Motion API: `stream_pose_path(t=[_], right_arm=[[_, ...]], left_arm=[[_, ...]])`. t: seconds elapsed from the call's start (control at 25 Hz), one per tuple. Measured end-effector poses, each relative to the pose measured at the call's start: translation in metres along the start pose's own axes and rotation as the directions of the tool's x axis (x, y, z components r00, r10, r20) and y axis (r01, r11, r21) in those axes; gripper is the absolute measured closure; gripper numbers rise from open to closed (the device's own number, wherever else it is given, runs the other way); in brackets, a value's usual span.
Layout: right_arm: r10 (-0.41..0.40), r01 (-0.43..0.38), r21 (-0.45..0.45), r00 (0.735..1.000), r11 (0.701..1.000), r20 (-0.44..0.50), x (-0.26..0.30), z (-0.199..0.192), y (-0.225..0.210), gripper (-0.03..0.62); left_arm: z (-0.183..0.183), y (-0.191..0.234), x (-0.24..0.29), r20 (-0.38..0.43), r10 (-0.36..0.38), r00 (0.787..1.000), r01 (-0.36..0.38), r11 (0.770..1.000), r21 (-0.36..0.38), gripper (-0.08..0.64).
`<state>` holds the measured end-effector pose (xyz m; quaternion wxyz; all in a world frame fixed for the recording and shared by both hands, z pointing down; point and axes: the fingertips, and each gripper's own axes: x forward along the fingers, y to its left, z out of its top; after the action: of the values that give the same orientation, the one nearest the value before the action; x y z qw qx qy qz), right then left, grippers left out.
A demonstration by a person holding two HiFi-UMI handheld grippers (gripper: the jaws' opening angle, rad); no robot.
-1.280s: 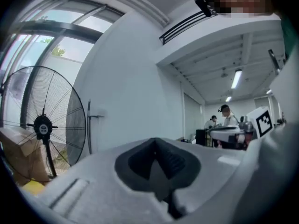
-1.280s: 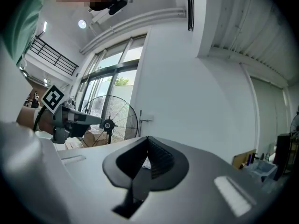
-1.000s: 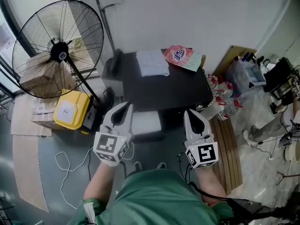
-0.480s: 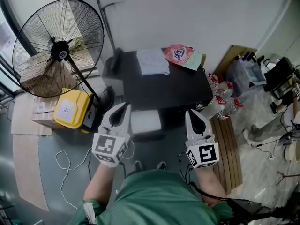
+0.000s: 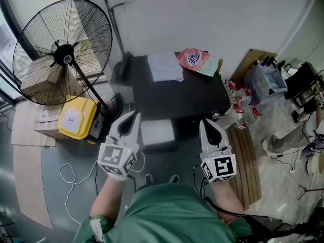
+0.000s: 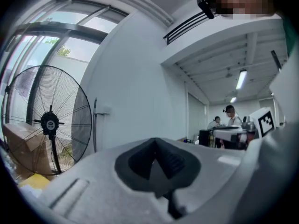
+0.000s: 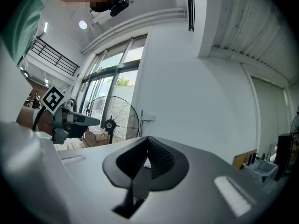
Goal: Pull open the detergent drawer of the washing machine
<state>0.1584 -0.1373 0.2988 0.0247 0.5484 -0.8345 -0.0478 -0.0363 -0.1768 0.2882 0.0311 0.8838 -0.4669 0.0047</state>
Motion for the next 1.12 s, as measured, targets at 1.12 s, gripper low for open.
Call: stream_pose_path(t=[1.12], right_arm=[[-0.026, 0.026, 0.010, 0.999, 1.000, -0.037, 0.014, -0.010, 0.000, 0.591]], left_arm=[[-0.020, 0.016, 0.015, -0.031, -0.021, 0.999, 0.021, 1.000, -0.014, 0.563]])
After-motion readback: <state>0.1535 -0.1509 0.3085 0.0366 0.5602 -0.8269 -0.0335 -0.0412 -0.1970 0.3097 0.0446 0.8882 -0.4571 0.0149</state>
